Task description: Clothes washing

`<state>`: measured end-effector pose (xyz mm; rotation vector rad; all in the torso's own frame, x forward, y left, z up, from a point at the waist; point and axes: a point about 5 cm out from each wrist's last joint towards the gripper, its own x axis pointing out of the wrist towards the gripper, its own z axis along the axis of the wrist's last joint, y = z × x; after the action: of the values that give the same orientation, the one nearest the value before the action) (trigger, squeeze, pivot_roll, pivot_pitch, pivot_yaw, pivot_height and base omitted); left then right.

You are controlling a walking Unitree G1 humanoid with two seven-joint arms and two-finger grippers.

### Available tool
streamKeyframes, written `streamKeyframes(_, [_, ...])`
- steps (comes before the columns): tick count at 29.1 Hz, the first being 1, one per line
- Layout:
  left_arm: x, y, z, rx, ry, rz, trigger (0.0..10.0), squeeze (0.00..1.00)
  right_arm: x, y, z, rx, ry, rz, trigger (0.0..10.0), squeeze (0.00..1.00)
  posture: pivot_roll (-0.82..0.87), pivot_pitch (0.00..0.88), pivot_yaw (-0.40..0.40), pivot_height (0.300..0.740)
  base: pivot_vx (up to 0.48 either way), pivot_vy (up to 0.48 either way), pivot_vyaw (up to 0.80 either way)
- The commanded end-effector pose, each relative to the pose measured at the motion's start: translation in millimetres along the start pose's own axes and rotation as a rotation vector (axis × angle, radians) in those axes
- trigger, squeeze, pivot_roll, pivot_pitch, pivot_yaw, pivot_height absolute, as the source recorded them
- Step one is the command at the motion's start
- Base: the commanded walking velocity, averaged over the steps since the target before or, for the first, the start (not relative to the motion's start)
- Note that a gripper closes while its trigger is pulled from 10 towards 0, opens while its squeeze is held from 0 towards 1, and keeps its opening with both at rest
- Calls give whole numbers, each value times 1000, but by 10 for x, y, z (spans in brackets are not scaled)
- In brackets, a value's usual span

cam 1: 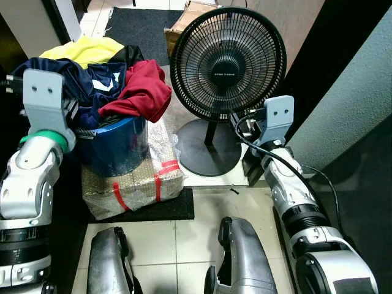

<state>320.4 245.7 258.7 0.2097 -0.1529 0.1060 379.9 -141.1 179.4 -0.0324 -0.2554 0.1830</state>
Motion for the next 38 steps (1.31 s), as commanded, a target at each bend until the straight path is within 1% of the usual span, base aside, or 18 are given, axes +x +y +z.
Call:
streamKeyframes(1, [-4,-116,209,-31,-94,-55,7490,0,-22,-24,-41,12,11,-15,10000,0,70,108,-37,495,0,0,0])
streamKeyframes(2, [-4,-116,209,-31,-94,-55,7490,0,-22,-24,-41,12,11,-15,10000,0,70,108,-37,495,0,0,0])
streamKeyframes(3, [-8,-169,346,-50,-146,-80,10000,0,-24,-23,-42,12,10,-16,10000,0,70,106,-35,495,0,0,0])
streamKeyframes(9, [-3,-195,538,-42,-218,-79,10000,0,-23,-23,-43,15,8,-22,10000,0,73,106,-33,495,0,0,0])
streamKeyframes(14, [-30,-173,813,-120,-340,-86,10000,0,-23,-24,-43,16,7,-22,10000,0,73,108,-35,495,0,0,0])
streamKeyframes(15, [-100,-241,1054,-167,-445,-162,10000,0,-24,-22,-40,16,5,-22,10000,0,71,109,-36,495,0,0,0])
streamKeyframes(17, [-100,-241,1054,-167,-445,-162,10000,0,-24,-22,-40,16,5,-22,10000,0,71,109,-36,495,0,0,0])
streamKeyframes(20, [-487,-506,1742,-379,-743,-515,10000,0,-22,-21,-34,19,1,-22,10000,0,73,110,-39,495,0,0,0])
streamKeyframes(22, [-487,-506,1742,-379,-743,-515,10000,0,-22,-21,-34,19,1,-22,10000,0,73,110,-39,495,0,0,0])
streamKeyframes(24, [-643,-453,2025,-618,-869,-677,10000,0,-18,-15,-33,20,2,-21,10000,0,71,111,-40,495,0,0,0])
streamKeyframes(25, [-643,-453,2025,-618,-869,-677,10000,0,-18,-15,-33,20,2,-21,10000,0,71,111,-40,495,0,0,0])
streamKeyframes(27, [-740,-368,2143,-809,-940,-836,10000,0,-20,-23,-33,19,1,-23,10000,0,69,110,-37,495,0,0,0])
streamKeyframes(30, [-746,-372,2142,-821,-939,-852,10000,0,-21,-27,-34,18,1,-24,10000,0,69,110,-37,495,0,0,0])
streamKeyframes(31, [-708,-428,2048,-746,-886,-837,10000,0,-26,-34,-36,18,2,-27,10000,0,68,111,-35,495,0,0,0])
streamKeyframes(32, [-708,-428,2048,-746,-886,-837,10000,0,-26,-34,-36,18,2,-27,10000,0,68,111,-35,495,0,0,0])
streamKeyframes(34, [-586,-681,1657,-479,-683,-801,10000,0,-39,-44,-48,16,4,-31,10000,0,65,115,-34,495,0,0,0])
streamKeyframes(36, [-586,-681,1657,-479,-683,-801,10000,0,-39,-44,-48,16,4,-31,10000,0,65,115,-34,495,0,0,0])
streamKeyframes(38, [-526,-918,1167,-189,-486,-776,10000,0,-50,-49,-59,15,7,-33,10000,0,62,117,-34,495,0,0,0])
